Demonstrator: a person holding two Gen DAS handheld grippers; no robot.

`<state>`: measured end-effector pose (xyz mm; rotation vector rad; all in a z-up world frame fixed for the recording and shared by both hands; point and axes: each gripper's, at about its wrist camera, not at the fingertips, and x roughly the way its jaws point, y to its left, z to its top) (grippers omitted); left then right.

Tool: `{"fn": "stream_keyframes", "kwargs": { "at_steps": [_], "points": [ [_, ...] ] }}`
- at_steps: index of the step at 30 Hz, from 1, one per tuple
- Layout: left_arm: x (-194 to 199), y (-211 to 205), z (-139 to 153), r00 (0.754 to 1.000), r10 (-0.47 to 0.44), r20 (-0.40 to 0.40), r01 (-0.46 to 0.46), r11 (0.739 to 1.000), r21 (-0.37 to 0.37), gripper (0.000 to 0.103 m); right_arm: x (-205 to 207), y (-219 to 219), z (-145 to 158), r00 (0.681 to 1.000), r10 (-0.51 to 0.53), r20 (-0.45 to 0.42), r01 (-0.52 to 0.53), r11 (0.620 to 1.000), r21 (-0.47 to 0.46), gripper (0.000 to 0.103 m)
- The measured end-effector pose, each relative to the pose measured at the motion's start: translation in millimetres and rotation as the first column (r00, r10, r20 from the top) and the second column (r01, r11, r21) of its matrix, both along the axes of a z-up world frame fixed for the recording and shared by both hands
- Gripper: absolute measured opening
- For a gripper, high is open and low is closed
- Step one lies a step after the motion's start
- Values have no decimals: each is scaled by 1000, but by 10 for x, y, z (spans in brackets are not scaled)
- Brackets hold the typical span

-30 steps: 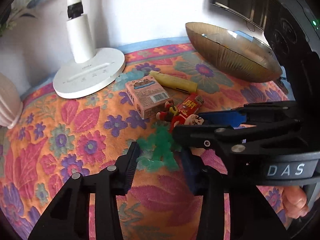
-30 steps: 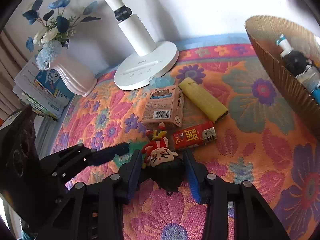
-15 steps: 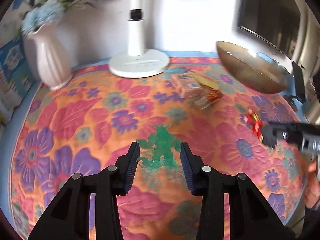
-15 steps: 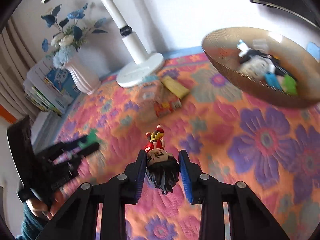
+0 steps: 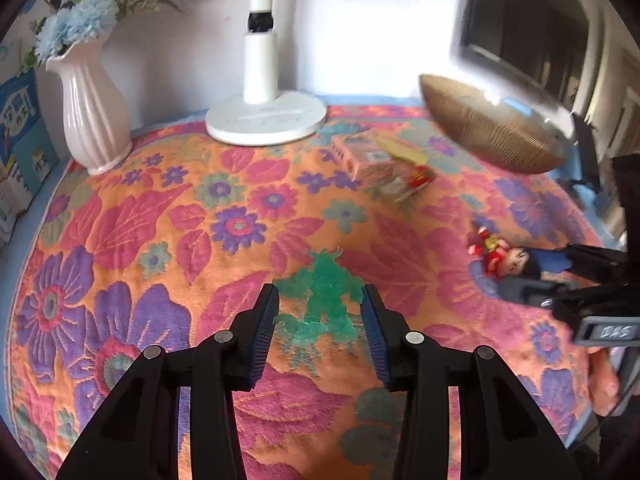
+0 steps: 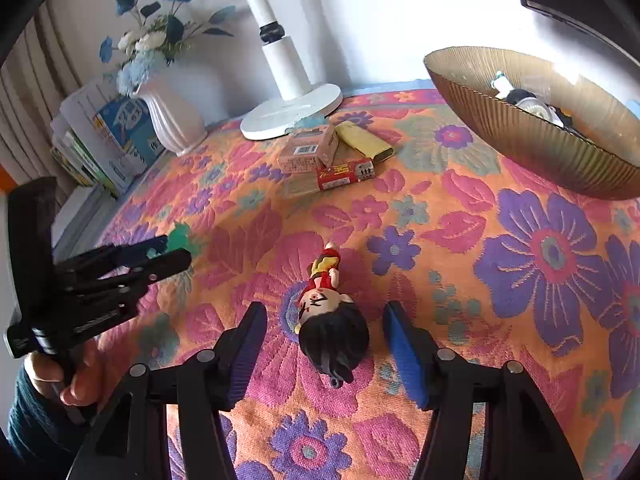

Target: Organize rigid objects

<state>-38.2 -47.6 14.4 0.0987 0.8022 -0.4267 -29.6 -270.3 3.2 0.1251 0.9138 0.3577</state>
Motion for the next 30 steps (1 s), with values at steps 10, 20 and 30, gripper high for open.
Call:
{"fn": "stream_keyframes", "kwargs": {
  "at_steps": [10,20,30],
  "points": [
    [-17,-11,36,1000,1,7,-1,1000,0,40,7,138,-2,1000,-8,27,11,994,-109,47],
    [0,-34,36,1000,-10,-24,11,1000,16,39,-77,130,81,999,13,39,-10,997,-75,31],
    [139,-383,850,992,-80,97,84,996,-35,39,-85,-515,839,981,-120,151,123,992,-11,31]
  ]
}}
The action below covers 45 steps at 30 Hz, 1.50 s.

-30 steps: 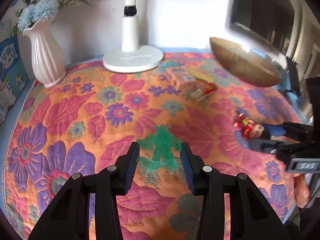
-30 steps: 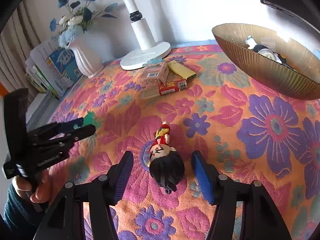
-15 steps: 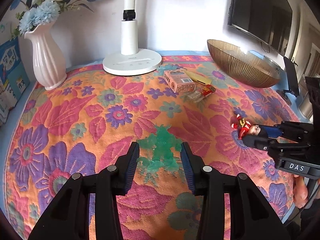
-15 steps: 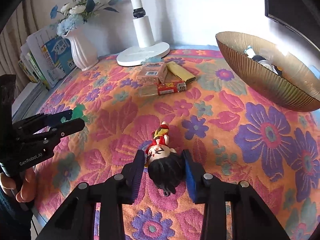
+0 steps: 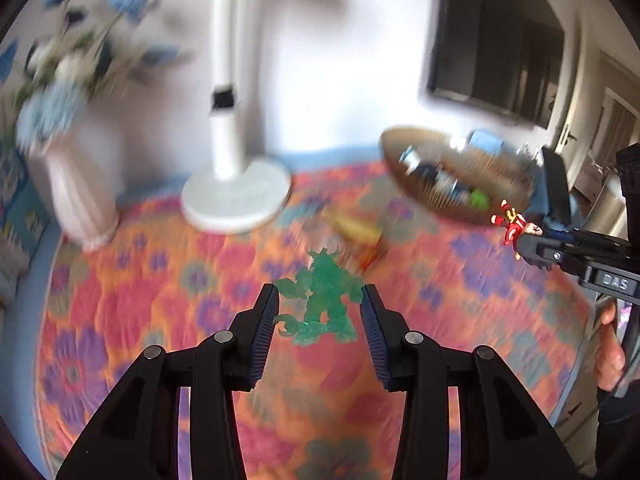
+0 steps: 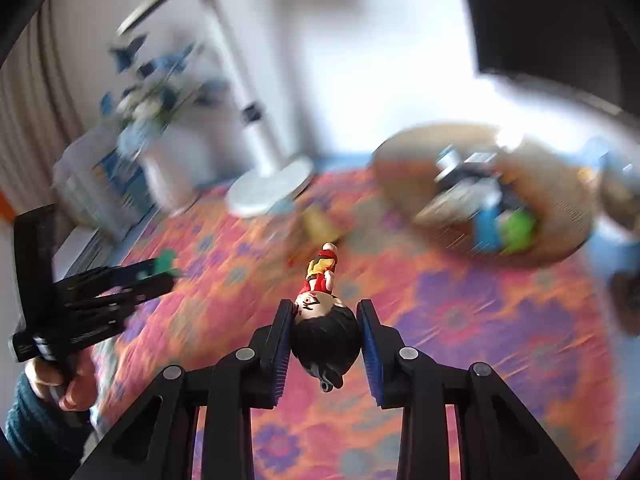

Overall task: Organize rigid objects
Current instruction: 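Carry the doll and green figure into the amber bowl and open both tools, then move both tools back toward the pink box and yellow lighter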

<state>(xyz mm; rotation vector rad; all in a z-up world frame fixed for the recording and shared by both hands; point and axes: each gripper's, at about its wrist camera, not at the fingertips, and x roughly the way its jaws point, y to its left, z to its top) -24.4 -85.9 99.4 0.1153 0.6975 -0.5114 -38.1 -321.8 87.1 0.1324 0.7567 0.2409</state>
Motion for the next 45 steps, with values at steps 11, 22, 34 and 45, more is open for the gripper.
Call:
{"fn": "stream_keyframes", "kwargs": {
  "at_steps": [11,22,34,45],
  "points": [
    [544,-1307,489,988,-149,28,149,989,-21,39,531,-1166,517,957,-291,-15,291,957,14,31],
    [728,-2151,139,970,-231,-74,233,972,17,58,854,-1573,114,927,-345,-146,351,936,20,31],
    [577,-1121,545,999,-52,3,52,997,-57,76,598,-1277,411,945,-326,-24,326,945,8,61],
    [-14,65,133,984,175,-3,-175,984,-20,98,270,-73,461,994,-103,27,103,995,-15,64]
  ]
}}
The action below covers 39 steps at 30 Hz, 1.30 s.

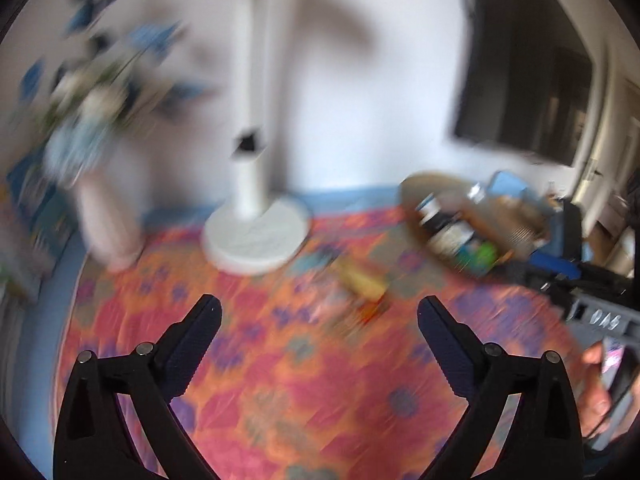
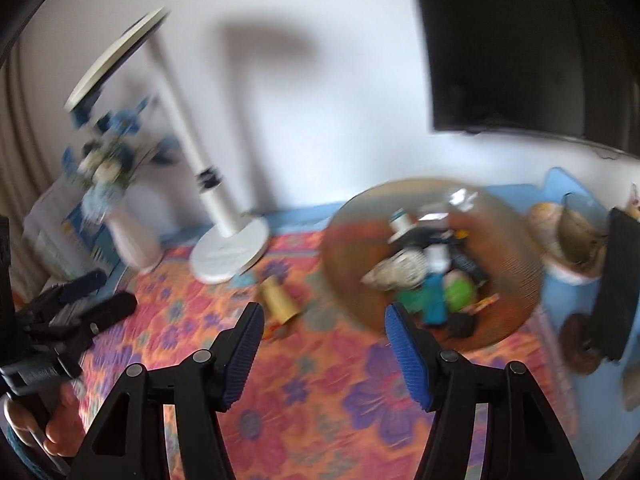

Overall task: Organize rigid objects
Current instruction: 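Move both tools back toward the pink box and yellow lighter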

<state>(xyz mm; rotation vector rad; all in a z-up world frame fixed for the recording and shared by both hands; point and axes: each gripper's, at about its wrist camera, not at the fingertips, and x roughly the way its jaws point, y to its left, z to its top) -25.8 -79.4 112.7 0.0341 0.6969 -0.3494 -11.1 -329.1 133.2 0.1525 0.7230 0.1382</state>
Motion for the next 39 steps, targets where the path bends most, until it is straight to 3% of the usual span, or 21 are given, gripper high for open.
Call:
{"fn": "stream_keyframes", "kwargs": {
  "at_steps": [4,6,8,10,12,15,22,26,39],
  "points": [
    [-28,368,-739,985,109,-132,-108,994,11,98,16,291,-559,996,37,-80,-38,999,-8,66],
    [-67,486,-925,975,145,-167,-149,989,-8,97,62,349,-827,989,59,-132,-57,998,21,66],
    [-182,524,-988,979,134,-154,-142,989,-43,97,125,344,-1111,978,78,-196,-55,991,119,66],
    [-247,470,-1003,984,130,-120,-132,991,-8,98,124,381,-1254,980,51,-194,-35,996,84,66],
    [-243,417,-1024,986,121,-114,-119,993,19,98,105,451,-1271,982,46,-182,-41,999,31,66],
    [-187,356,-1065,982,102,-159,-97,995,39,98,16,546,-1252,987,66,-147,-69,998,-12,78],
    [-151,524,-1127,967,129,-219,-137,990,-24,98,5,545,-1283,986,-15,-168,0,996,-90,81],
    [-148,568,-1127,966,129,-224,-144,988,-55,98,14,514,-1301,984,-36,-177,22,997,-79,85],
    [-125,537,-1142,964,124,-235,-138,990,-44,102,34,502,-1334,978,-46,-201,31,997,-75,100]
  ]
}}
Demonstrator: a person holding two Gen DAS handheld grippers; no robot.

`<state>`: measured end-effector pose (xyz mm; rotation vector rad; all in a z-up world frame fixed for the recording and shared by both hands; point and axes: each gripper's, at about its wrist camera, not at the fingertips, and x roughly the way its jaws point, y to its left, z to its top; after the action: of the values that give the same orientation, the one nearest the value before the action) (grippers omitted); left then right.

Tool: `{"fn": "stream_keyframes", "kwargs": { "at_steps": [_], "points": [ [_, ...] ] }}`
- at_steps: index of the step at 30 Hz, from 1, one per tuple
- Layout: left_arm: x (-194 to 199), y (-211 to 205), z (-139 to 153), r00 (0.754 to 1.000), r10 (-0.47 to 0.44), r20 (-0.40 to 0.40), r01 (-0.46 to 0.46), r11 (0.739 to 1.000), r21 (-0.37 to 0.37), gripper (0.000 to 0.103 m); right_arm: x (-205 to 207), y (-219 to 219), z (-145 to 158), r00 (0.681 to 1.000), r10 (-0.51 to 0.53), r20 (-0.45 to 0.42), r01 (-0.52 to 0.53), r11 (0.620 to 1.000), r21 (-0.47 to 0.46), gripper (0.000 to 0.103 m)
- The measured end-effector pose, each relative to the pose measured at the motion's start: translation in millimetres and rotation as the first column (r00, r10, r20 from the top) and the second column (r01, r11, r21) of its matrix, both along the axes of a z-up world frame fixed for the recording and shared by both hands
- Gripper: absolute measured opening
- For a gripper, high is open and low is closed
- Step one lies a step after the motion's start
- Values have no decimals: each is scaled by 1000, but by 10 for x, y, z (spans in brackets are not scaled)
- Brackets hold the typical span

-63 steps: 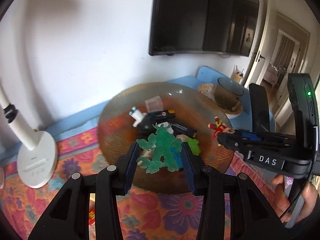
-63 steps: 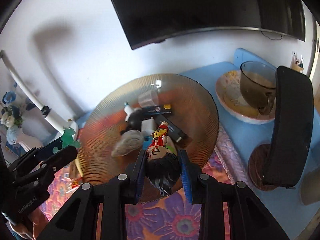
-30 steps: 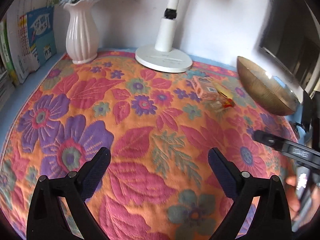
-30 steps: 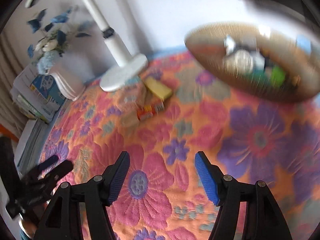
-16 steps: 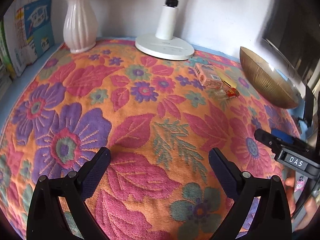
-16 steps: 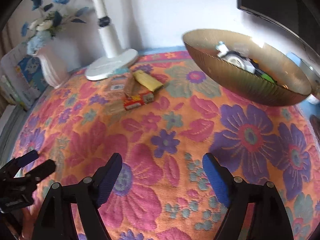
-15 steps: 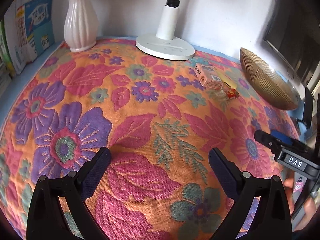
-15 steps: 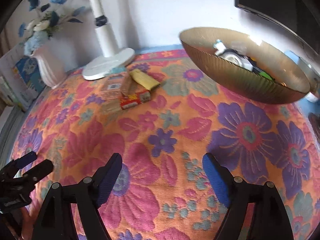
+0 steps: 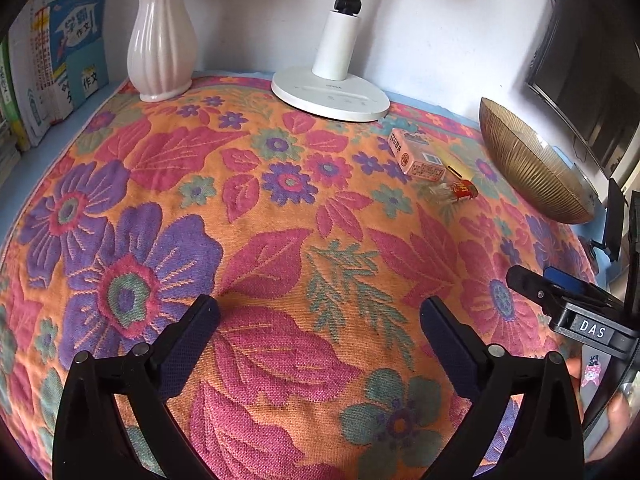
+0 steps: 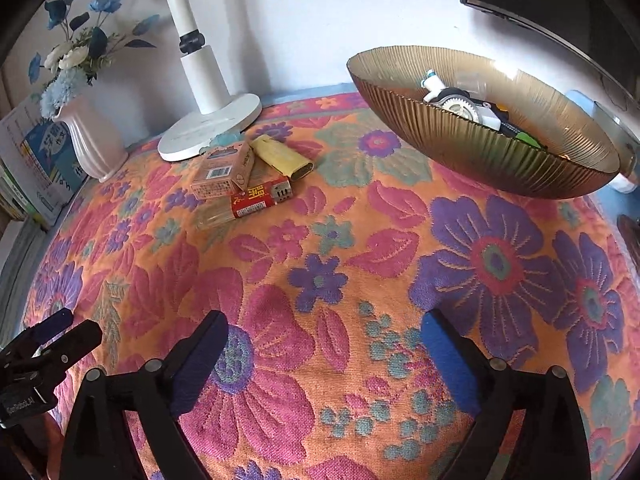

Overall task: Organize rigid objects
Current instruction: 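Move both tools back toward the pink box and yellow lighter, then grasp the pink card box with the left tool while the right tool grasps the yellow lighter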

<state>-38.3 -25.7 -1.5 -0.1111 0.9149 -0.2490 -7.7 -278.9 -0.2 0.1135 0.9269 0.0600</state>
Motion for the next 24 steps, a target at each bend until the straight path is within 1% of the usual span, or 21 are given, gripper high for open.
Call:
{"fn": "stream_keyframes", "kwargs": {
  "at_steps": [1,3,4,6,7,9,11,12,13,14,15,17,18,19,20,21,22,24],
  "points": [
    [11,-17,-2,1000,-1,-3,1,1000,14,102,14,-1,-6,1000,9,-7,-9,1000,6,103],
    [55,-77,7,1000,-20,-20,21,999,50,102,52,-8,-19,999,25,-27,-25,1000,11,103],
    [81,-103,21,999,-37,-30,39,998,54,102,69,-6,-22,999,34,-34,-34,999,5,103],
    [141,-142,98,996,-80,-43,81,996,29,102,110,45,-41,994,75,-78,-79,996,-49,103],
    [185,-165,190,995,-97,-37,97,995,6,102,145,98,-59,987,107,-121,-119,988,-94,103],
    [277,-224,364,993,-119,-16,119,993,-16,102,191,144,-51,973,152,-175,-175,977,-125,103],
    [429,-324,532,988,-153,-6,153,988,-18,102,297,103,-33,952,168,-255,-196,977,-87,103],
    [528,-387,610,986,-164,4,164,986,-13,102,346,77,-15,946,168,-276,-194,979,-67,103],
    [618,-445,663,985,-170,14,170,985,-5,102,406,19,37,949,156,-274,-173,984,-37,103],
    [702,-502,686,984,-178,23,178,984,6,102,447,-27,86,957,138,-254,-149,989,-22,103],
    [756,-533,691,983,-184,27,183,983,14,102,506,-88,146,967,112,-227,-116,993,-5,101],
    [899,-638,666,978,-206,36,205,978,36,99,636,-204,243,986,66,-154,-60,997,42,90],
    [944,-686,641,974,-222,42,220,975,39,98,693,-239,256,990,50,-132,-42,997,68,80],
    [989,-737,597,969,-241,47,240,970,38,95,776,-264,236,992,40,-117,-28,994,103,69],
    [1018,-766,560,966,-255,47,254,967,34,91,853,-269,191,992,33,-118,-18,992,126,61],
    [1072,-803,508,962,-270,40,270,963,15,90,910,-265,135,992,28,-127,-10,990,140,49],
    [1109,-812,480,961,-275,33,276,961,-9,88,962,-229,77,992,23,-120,-7,990,138,48],
    [1208,-830,415,962,-273,9,273,960,-65,85,986,-121,109,999,19,-45,-16,997,75,48]
  ]
}}
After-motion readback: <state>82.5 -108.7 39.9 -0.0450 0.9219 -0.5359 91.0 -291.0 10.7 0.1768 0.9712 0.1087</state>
